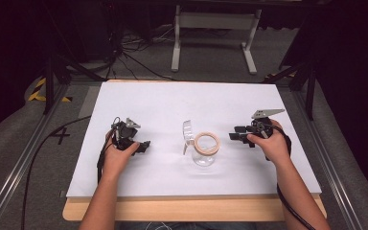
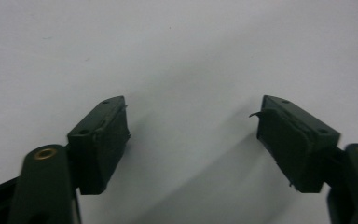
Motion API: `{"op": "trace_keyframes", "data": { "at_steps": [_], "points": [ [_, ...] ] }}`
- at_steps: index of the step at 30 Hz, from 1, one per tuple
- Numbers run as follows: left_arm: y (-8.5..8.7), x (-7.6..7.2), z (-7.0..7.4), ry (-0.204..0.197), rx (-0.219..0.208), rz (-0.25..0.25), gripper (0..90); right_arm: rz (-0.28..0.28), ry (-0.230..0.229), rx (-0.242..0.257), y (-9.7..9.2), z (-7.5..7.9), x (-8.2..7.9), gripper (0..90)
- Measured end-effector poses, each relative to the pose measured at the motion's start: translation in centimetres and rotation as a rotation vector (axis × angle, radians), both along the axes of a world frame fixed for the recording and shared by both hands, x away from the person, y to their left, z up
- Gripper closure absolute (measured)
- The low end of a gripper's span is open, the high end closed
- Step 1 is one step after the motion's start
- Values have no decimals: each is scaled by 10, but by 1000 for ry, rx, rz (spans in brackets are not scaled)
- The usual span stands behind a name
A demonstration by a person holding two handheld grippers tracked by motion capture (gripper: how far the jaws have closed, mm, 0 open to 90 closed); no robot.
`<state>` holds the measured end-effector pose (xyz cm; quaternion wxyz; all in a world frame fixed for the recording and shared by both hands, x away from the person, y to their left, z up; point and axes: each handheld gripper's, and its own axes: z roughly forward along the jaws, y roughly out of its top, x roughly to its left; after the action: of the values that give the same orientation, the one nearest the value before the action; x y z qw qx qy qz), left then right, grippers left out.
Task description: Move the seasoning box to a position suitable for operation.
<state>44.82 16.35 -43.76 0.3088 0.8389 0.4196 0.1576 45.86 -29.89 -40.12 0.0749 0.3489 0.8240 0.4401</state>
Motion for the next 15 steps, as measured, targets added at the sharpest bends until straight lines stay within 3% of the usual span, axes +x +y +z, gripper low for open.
{"op": "trace_keyframes", "data": {
  "at_steps": [3, 5, 6, 8, 9, 11, 13, 15],
  "points": [
    [-1, -6, 17, -13, -2, -41, 290, 4, -2, 11, 0, 4, -2, 508],
    [-1, -10, 27, 7, -13, -52, 319, 9, -6, 16, 0, 6, -3, 509],
    [-1, -12, 32, 34, -34, -61, 356, 10, -5, 17, 1, 6, -4, 510],
    [1, -14, 43, 147, -136, -96, 464, 19, -10, 21, 2, 8, -5, 520],
    [1, -14, 43, 147, -136, -96, 522, 19, -10, 21, 2, 8, -5, 520],
    [0, -17, 48, 146, -172, -92, 543, 37, -4, 41, 3, 10, -6, 569],
    [-6, -22, 54, 112, -178, -84, 547, 51, 1, 32, 5, 10, -6, 616],
    [-14, -26, 59, 84, -144, -102, 561, 70, -2, 25, 10, 10, -8, 668]
  ]
}}
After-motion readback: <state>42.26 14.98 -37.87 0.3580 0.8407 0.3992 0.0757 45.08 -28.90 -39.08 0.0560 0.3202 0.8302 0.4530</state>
